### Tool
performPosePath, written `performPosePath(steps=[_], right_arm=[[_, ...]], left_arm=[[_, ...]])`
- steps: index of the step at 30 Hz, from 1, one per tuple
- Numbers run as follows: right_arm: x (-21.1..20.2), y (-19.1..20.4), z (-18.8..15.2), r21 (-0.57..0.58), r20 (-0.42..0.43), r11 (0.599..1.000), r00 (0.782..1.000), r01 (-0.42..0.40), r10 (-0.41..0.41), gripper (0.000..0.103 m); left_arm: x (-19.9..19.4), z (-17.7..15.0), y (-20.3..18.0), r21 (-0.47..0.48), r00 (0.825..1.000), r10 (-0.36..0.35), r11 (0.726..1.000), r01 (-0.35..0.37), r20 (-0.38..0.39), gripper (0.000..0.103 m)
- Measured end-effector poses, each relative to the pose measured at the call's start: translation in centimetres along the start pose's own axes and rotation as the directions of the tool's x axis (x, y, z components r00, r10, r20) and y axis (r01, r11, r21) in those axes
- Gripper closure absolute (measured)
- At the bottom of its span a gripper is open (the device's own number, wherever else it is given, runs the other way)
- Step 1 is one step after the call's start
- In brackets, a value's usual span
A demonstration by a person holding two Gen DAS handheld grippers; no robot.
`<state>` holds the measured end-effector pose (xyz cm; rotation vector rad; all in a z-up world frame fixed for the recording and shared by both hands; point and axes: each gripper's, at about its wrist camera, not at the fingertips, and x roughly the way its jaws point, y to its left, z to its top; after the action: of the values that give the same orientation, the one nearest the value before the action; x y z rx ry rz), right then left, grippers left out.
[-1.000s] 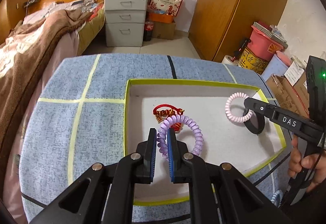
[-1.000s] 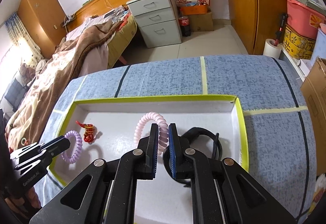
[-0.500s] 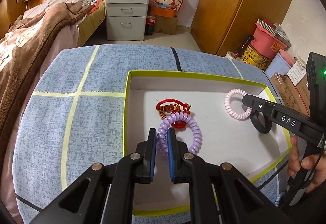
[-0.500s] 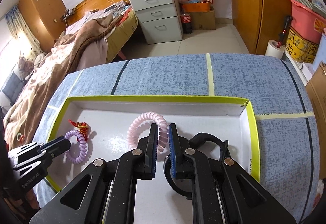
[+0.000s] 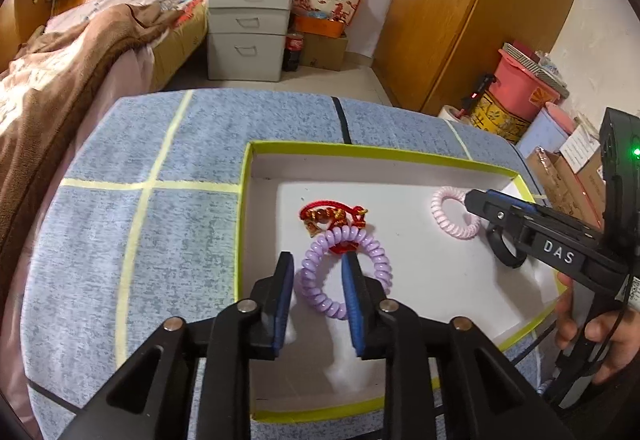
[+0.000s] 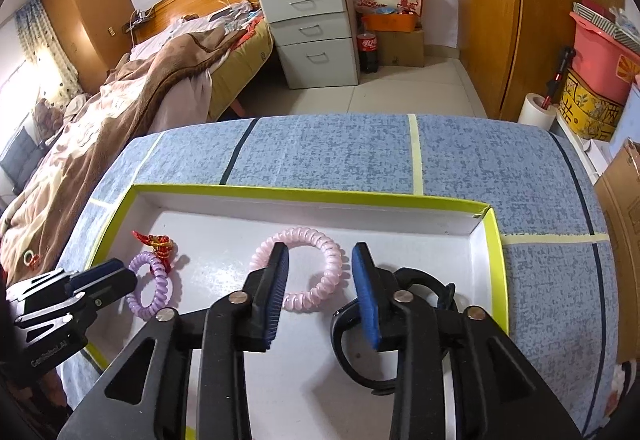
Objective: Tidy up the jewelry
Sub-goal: 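Drop the pink coil tie in the tray from the right tool while the left drops the lavender tie, then move the right tool to the light blue coil tie and grasp it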
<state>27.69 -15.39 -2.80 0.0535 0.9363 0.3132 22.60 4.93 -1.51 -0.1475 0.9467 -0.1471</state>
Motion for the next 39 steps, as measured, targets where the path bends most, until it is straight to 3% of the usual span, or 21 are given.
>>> performPosePath(steps=[13, 19, 23, 39], right_arm=[[-0.9, -0.2, -0.4, 0.012, 0.011, 1.0, 1.0, 0.01, -0.01, 0.068], [-3.3, -0.2, -1.1, 0.017, 0.045, 1.0, 0.999, 0.0, 0.0, 0.068], [-5.7, -0.1, -2.3, 0.019, 0.069, 1.0, 0.998, -0.007, 0.006, 0.061], [-12.0, -0.7, -8.7, 0.025, 0.1, 0.999, 0.994, 0.044, -0.046, 0.059]], left_arm=[[-0.7, 0.0, 0.1, -0.009, 1.0, -0.016, 1.0, 0.016, 0.0, 0.067], [-3.1, -0.5, -0.3, 0.014, 0.999, -0.034, 0.999, 0.033, 0.035, 0.062], [-5.2, -1.2, -0.4, 0.027, 0.997, -0.027, 0.999, 0.025, 0.073, 0.056], [-10.2, -6.5, -0.5, -0.017, 0.992, -0.053, 0.998, 0.055, 0.111, 0.052]])
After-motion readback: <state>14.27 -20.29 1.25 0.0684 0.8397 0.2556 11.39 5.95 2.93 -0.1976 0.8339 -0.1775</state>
